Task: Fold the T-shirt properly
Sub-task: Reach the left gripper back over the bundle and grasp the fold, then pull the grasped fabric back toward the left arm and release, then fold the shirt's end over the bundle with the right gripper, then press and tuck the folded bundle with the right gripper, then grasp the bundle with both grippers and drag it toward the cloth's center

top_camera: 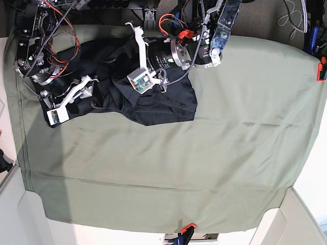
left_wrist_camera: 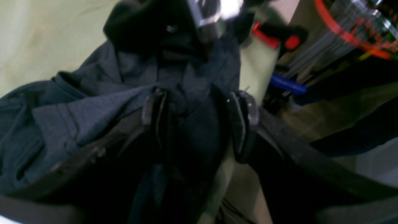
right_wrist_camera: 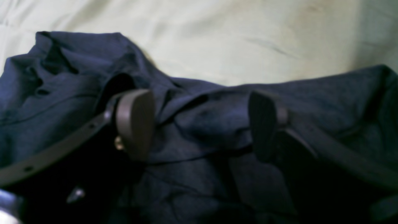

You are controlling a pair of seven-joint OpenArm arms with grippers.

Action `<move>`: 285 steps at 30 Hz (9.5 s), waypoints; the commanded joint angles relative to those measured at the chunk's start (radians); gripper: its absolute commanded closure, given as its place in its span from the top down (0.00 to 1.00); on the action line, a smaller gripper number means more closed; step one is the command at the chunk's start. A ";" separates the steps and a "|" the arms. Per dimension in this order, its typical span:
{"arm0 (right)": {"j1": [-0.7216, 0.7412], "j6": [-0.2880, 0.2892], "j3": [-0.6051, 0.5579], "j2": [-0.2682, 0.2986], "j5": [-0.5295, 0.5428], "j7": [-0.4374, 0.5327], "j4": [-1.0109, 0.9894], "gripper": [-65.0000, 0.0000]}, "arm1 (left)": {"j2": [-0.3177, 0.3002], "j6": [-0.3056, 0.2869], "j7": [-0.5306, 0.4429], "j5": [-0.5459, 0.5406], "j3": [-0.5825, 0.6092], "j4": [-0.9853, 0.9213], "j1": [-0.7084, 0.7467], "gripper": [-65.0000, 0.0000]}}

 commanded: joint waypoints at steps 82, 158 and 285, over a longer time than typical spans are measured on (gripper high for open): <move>0.014 0.019 0.029 0.166 0.042 0.028 -0.208 0.56 | -0.118 -0.009 0.151 -0.337 -0.418 -0.001 -0.040 0.50; -0.099 0.071 -0.488 -0.196 -0.011 0.023 0.179 0.68 | -0.233 -0.009 0.193 -0.472 -0.589 -0.003 0.047 0.50; 0.485 -0.034 -0.215 -0.094 -0.195 0.216 -0.509 0.00 | -0.145 -0.009 -0.048 0.239 0.185 -0.101 -0.043 0.00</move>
